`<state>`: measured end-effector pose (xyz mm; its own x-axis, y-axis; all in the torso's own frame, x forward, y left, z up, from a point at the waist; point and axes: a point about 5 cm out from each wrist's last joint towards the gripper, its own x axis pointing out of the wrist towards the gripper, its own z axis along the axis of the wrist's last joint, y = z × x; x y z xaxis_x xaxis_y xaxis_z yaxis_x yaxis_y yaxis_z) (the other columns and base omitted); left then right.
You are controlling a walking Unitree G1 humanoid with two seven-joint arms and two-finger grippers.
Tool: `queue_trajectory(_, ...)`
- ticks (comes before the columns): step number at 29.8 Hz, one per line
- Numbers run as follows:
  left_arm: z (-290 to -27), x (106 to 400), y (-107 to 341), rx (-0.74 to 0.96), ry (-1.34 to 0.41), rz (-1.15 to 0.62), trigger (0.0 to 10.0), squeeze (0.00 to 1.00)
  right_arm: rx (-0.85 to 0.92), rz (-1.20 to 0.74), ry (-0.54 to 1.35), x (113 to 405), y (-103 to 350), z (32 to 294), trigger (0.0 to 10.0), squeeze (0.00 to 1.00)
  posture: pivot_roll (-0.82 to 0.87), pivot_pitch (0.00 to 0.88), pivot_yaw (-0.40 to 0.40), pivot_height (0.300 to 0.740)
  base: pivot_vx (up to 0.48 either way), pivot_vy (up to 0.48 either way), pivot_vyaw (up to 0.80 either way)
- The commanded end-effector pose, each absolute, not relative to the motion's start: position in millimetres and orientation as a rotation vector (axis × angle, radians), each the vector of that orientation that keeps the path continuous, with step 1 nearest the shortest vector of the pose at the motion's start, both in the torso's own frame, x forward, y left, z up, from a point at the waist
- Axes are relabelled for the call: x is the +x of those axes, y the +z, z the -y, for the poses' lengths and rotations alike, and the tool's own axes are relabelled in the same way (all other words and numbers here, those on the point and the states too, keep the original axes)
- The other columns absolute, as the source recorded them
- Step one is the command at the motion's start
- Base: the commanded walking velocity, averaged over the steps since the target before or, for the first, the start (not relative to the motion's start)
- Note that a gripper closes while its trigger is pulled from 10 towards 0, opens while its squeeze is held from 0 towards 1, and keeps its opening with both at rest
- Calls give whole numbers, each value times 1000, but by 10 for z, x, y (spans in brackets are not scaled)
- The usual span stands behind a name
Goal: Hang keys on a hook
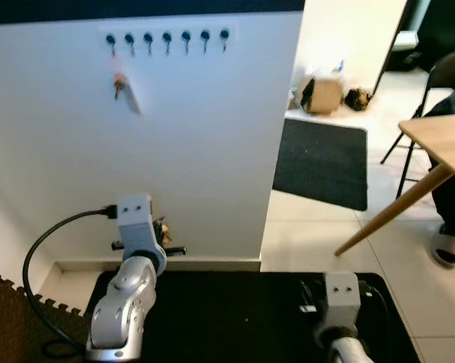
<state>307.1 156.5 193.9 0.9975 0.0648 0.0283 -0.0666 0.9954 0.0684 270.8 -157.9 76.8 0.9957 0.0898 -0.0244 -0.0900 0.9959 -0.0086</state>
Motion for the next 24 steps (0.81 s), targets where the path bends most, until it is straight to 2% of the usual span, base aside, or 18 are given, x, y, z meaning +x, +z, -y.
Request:
queue_trajectory(1, -1613, 3024, 2023, 143, 81, 104, 10000, 0, 4, -35, 90, 2658, 758, 1576, 10000, 0, 63, 170, 76, 740, 0, 0, 0)
queue_trajectory(6, -1694, 2955, 1956, 175, 100, 123, 10000, 0, 2, 52, 103, 2687, 982, 1558, 10000, 0, 53, 150, 69, 740, 0, 0, 0)
queue_trajectory(16, -1578, 2798, 1808, 241, 37, 176, 10000, 0, -10, 110, 153, 2655, 1100, 1462, 10000, 0, 50, 127, 67, 740, 0, 0, 0)
queue_trajectory(20, -1574, 2738, 1665, 224, 7, 147, 10000, 0, -15, 124, 167, 2600, 1131, 1417, 10000, 0, 38, 113, 67, 740, 0, 0, 0)
queue_trajectory(24, -1629, 2658, 1420, 146, 12, 25, 10000, 0, -33, 133, 172, 2526, 1123, 1415, 10000, 0, 22, 100, 71, 740, 0, 0, 0)
